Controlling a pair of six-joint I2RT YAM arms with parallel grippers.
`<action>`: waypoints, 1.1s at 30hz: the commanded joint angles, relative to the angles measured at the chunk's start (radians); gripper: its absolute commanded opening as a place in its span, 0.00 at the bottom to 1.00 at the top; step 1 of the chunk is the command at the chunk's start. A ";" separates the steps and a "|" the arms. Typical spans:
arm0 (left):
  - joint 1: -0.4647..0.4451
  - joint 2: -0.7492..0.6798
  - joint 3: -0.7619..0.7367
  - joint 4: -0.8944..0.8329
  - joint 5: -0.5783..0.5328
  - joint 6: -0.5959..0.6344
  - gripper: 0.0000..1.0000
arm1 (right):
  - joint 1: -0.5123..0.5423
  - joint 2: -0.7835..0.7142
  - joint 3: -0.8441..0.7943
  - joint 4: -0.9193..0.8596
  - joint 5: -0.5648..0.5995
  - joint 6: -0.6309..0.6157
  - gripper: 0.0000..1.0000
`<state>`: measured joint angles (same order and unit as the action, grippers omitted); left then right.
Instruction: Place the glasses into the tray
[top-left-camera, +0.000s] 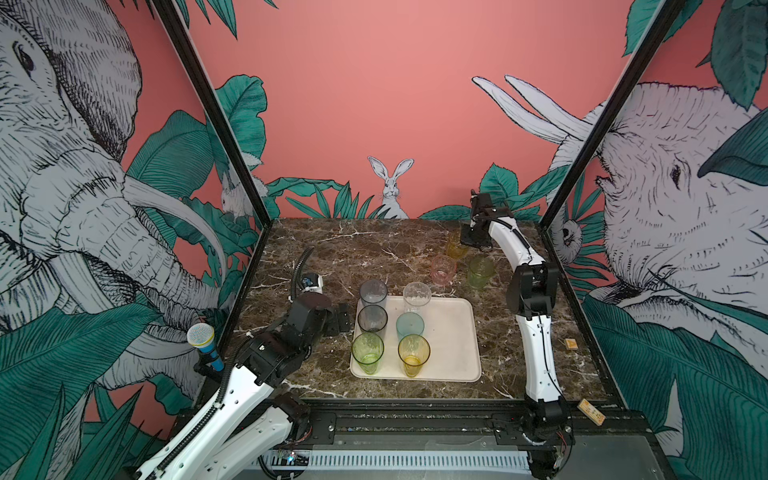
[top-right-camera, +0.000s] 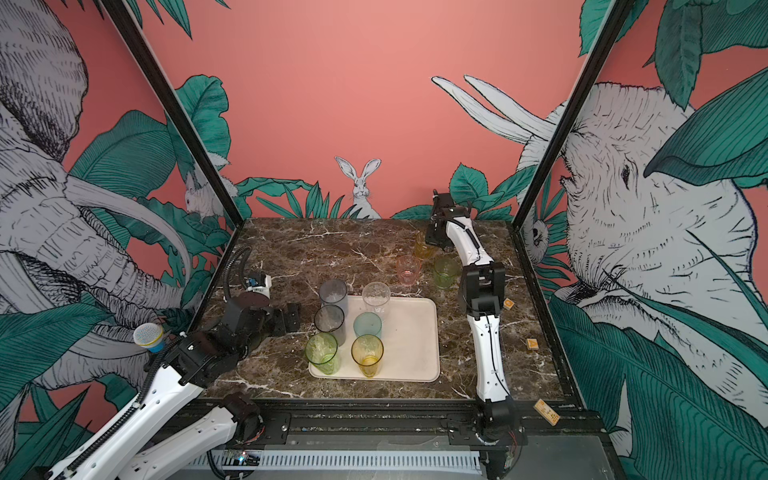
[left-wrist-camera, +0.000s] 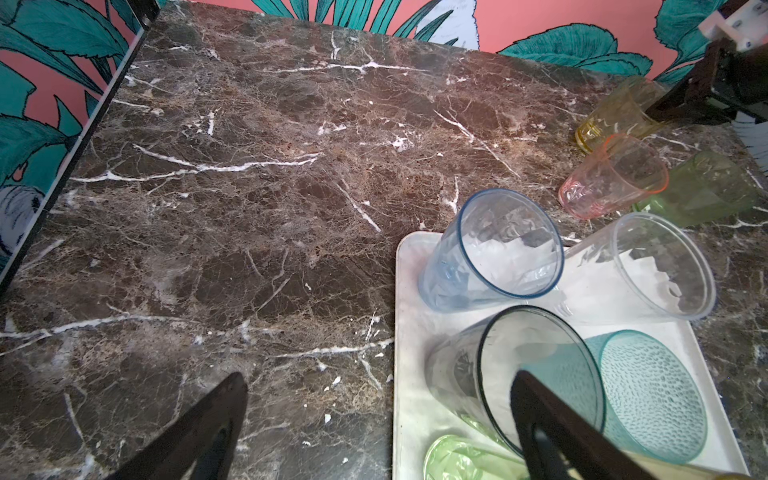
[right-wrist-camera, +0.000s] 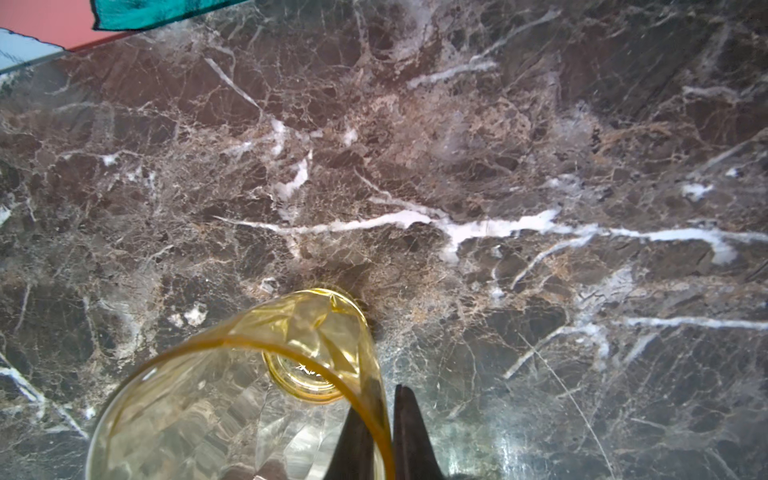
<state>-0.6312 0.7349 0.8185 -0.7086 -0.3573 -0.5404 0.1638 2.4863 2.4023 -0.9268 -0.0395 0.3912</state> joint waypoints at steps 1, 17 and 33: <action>0.007 -0.011 0.028 -0.028 -0.008 -0.015 0.99 | 0.006 -0.014 0.016 -0.025 0.020 -0.013 0.00; 0.006 0.015 0.040 -0.013 0.004 -0.013 0.99 | 0.036 -0.224 0.010 -0.094 0.150 -0.089 0.00; 0.007 0.014 0.042 -0.013 0.012 -0.010 0.99 | 0.108 -0.530 -0.189 -0.129 0.167 -0.118 0.00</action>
<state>-0.6312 0.7532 0.8356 -0.7124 -0.3481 -0.5404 0.2569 2.0308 2.2456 -1.0542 0.1226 0.2813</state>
